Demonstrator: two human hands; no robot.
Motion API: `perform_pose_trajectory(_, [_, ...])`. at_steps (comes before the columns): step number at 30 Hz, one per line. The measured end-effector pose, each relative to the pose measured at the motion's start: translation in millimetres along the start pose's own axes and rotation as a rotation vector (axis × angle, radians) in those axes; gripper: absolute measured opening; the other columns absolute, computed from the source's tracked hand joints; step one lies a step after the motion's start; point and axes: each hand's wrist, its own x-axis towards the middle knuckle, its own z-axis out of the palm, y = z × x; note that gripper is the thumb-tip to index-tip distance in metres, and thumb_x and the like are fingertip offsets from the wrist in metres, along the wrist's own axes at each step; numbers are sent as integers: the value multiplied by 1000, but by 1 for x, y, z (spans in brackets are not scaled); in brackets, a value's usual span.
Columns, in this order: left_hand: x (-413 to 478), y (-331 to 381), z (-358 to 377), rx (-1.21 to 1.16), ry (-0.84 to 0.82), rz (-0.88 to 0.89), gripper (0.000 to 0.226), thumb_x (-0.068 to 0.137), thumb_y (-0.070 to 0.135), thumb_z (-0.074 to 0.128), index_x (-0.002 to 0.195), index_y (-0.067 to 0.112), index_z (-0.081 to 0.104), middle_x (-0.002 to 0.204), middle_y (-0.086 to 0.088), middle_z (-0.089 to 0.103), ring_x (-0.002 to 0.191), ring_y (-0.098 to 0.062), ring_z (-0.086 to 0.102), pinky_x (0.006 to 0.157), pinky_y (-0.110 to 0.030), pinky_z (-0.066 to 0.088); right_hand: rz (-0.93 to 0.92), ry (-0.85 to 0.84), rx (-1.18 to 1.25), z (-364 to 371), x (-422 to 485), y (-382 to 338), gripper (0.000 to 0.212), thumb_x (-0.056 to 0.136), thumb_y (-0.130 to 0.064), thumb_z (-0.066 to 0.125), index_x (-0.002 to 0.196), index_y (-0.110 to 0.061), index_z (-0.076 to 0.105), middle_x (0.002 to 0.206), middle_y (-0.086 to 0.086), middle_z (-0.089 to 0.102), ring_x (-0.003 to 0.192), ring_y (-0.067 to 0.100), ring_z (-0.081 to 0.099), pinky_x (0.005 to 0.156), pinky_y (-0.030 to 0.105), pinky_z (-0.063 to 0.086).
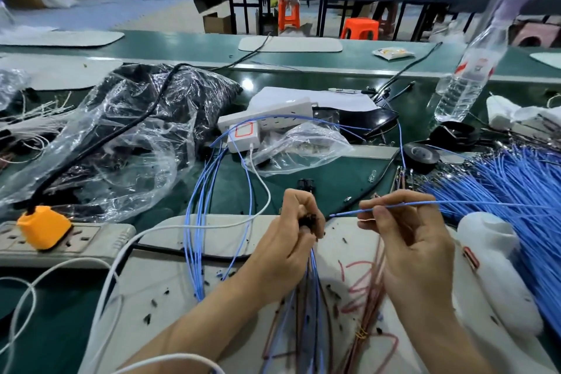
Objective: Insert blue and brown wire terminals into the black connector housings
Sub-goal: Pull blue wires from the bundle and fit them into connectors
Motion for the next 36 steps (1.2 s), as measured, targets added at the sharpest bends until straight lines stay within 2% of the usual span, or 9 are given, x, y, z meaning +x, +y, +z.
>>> perform_pose_trajectory(3, [0, -1, 0, 15, 19, -5, 33, 91, 5, 36, 97, 38, 35, 97, 14, 62, 80, -31, 58, 75, -45, 49, -37, -13, -19, 0, -3, -2, 25, 91, 2, 55, 91, -22, 54, 88, 1, 72, 78, 16, 69, 69, 22, 54])
perform_pose_trajectory(7, [2, -1, 0, 26, 71, 8, 37, 91, 11, 55, 113, 41, 50, 110, 16, 66, 88, -8, 68, 86, -25, 53, -42, -19, -32, 0, -3, -4, 24, 90, -1, 58, 90, -24, 55, 87, -1, 72, 79, 14, 68, 66, 18, 53])
perform_pose_trajectory(11, [3, -1, -1, 7, 114, -19, 28, 85, 19, 66, 110, 33, 61, 107, 13, 68, 91, -8, 69, 86, -25, 54, -16, -25, -39, 0, -4, -3, 22, 89, -3, 61, 88, -25, 57, 84, -1, 73, 74, 14, 68, 62, 16, 52])
perform_pose_trajectory(14, [3, 0, -2, -64, 155, -28, 31, 85, 3, 67, 105, 26, 65, 124, 10, 62, 90, -9, 71, 83, -20, 53, -15, -19, -28, 1, -4, -3, 21, 88, -4, 62, 88, -26, 58, 84, -1, 73, 69, 13, 67, 62, 16, 51])
perform_pose_trajectory(17, [4, 0, -3, -69, 170, -25, 40, 83, -10, 64, 114, 16, 62, 134, 4, 53, 95, -10, 70, 86, -20, 52, -10, -14, -17, 1, -4, -4, 20, 87, -7, 63, 87, -26, 58, 83, -2, 73, 67, 13, 67, 61, 17, 52])
perform_pose_trajectory(22, [5, 1, -2, 41, 175, -6, 36, 85, -4, 65, 116, 15, 64, 111, 0, 68, 93, -6, 69, 86, -17, 51, -13, 20, 16, 0, -4, -6, 7, 83, -18, 64, 87, -21, 60, 81, -2, 73, 63, 15, 65, 58, 19, 52])
perform_pose_trajectory(27, [3, 1, -3, 117, 189, 10, 26, 83, 10, 70, 109, 16, 70, 93, 3, 74, 81, -7, 71, 80, -25, 55, -41, 22, 32, -1, -6, -10, 9, 81, -21, 65, 83, -30, 63, 81, -2, 73, 59, 16, 62, 59, 19, 52])
perform_pose_trajectory(32, [4, 1, -4, 169, 186, 20, 23, 82, 6, 71, 105, 11, 71, 82, 2, 74, 73, -5, 69, 71, -11, 49, -48, 11, 46, 0, -7, -11, 7, 81, -19, 65, 84, -24, 61, 79, -1, 73, 53, 15, 59, 56, 17, 50])
perform_pose_trajectory(36, [4, 1, -4, 181, 184, 22, 23, 82, 6, 72, 103, 13, 71, 77, 3, 73, 71, -5, 69, 72, -12, 49, -52, 20, 42, 1, -8, -11, 6, 81, -20, 65, 85, -22, 61, 79, -1, 73, 52, 16, 58, 55, 17, 50])
